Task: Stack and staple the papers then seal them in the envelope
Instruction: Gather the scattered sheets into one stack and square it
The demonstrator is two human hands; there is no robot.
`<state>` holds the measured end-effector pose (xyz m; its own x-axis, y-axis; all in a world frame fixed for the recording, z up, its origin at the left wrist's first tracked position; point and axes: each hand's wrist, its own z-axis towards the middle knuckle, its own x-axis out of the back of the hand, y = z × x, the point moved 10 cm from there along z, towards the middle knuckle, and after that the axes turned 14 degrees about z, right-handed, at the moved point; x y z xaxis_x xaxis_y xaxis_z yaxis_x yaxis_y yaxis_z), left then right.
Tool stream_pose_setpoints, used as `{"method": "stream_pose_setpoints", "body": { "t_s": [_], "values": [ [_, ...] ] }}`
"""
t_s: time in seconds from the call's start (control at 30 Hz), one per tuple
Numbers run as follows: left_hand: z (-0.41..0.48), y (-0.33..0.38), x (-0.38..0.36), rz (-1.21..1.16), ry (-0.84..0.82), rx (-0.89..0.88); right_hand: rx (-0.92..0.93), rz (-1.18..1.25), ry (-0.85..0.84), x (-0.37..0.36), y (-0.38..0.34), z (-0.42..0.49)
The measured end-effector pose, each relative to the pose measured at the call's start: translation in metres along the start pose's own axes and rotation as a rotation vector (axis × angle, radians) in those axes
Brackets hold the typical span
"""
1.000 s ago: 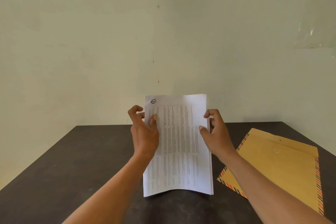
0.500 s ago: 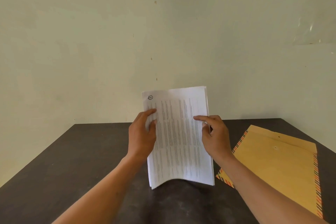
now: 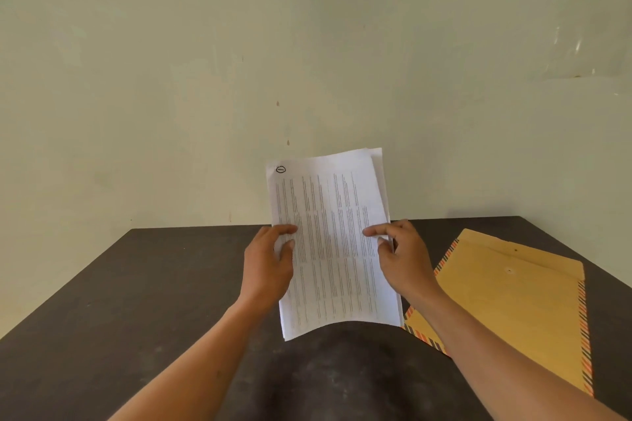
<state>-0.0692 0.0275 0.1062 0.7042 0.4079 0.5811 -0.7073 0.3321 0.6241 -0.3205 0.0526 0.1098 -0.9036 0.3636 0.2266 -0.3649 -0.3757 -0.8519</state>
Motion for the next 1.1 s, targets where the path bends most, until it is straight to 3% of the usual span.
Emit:
{"method": "stream_pose_setpoints", "body": {
  "t_s": [0.37, 0.77, 0.97, 1.1],
  "values": [
    [-0.019, 0.016, -0.026, 0.064, 0.000, -0.083, -0.102, 0.076, -0.096, -0.022, 0.016, -0.015],
    [-0.017, -0.017, -0.028, 0.011, -0.072, 0.035, -0.056, 0.071, -0.047, -0.002, 0.023, -0.012],
    [-0.007, -0.014, -0.022, -0.018, -0.093, 0.056, -0.110, 0.041, -0.224, -0.001, 0.012, 0.001],
    [0.001, -0.012, -0.033, -0.135, -0.216, 0.125, -0.206, 0.054, -0.371, 0.007, 0.016, 0.007]
  ]
}}
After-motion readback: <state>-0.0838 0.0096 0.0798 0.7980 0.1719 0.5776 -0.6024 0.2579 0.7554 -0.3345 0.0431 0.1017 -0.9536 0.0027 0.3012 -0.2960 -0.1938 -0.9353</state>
